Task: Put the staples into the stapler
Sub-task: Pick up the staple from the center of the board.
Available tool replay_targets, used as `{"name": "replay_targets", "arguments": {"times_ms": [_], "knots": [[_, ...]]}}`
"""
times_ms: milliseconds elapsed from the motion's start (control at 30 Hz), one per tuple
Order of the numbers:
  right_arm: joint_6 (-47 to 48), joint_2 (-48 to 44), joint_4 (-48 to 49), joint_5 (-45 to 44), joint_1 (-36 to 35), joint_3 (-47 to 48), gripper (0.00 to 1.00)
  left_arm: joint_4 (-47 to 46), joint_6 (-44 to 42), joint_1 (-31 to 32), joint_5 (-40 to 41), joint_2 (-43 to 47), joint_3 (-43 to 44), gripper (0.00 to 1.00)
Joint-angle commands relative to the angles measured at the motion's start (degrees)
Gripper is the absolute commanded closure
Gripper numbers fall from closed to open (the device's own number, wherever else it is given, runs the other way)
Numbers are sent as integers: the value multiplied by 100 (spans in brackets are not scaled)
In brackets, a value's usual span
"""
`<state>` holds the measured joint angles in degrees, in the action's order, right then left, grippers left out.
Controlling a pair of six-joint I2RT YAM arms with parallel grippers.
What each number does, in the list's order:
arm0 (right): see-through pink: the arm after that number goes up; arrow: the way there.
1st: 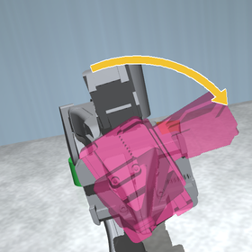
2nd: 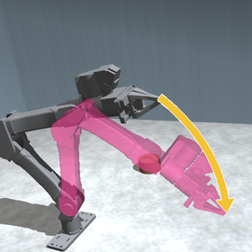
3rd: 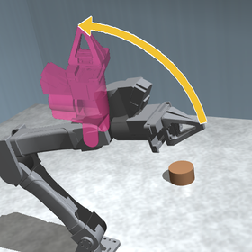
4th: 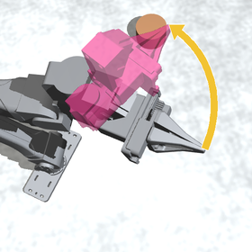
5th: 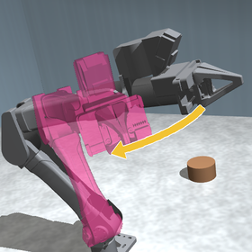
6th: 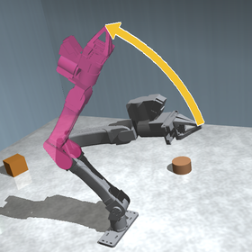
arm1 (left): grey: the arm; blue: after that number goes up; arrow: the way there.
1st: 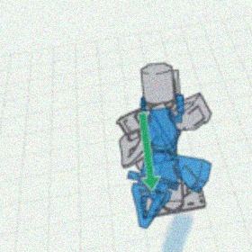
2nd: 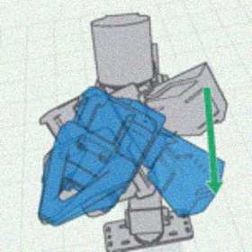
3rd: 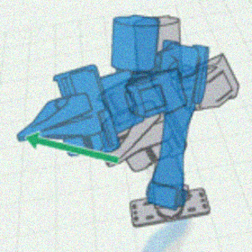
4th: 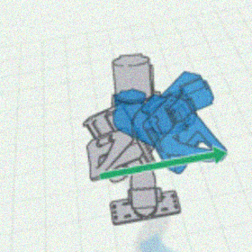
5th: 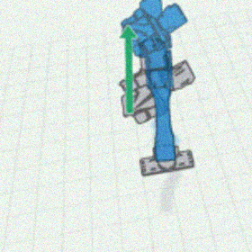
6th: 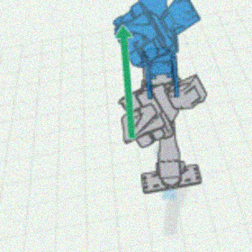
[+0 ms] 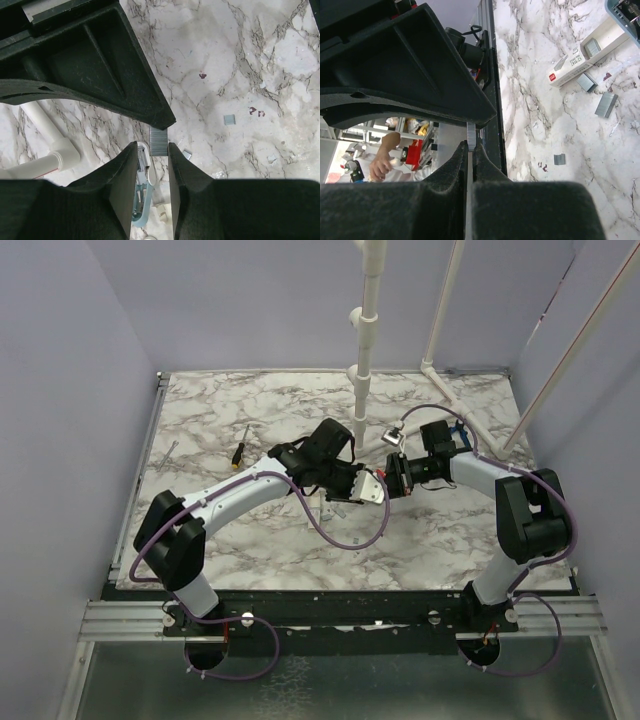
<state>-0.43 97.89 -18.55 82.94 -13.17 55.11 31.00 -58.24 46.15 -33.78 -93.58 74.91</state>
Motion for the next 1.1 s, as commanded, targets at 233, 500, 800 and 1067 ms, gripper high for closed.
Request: {"name": "replay_targets", "arguments": {"times_ms": [233, 500, 800, 1067], "knots": [[-9, 86, 41, 85, 42, 120, 97, 80, -38, 24, 25, 270, 29, 73], [-97, 81, 96, 74, 42, 122, 97, 108, -91, 51, 0, 264, 3, 75], [-156, 99, 132, 141, 48, 141, 93, 108, -69, 87, 2, 213, 14, 83], [-98, 76, 96, 186, 66, 186, 79, 109, -41, 88, 34, 191, 6, 95]]}}
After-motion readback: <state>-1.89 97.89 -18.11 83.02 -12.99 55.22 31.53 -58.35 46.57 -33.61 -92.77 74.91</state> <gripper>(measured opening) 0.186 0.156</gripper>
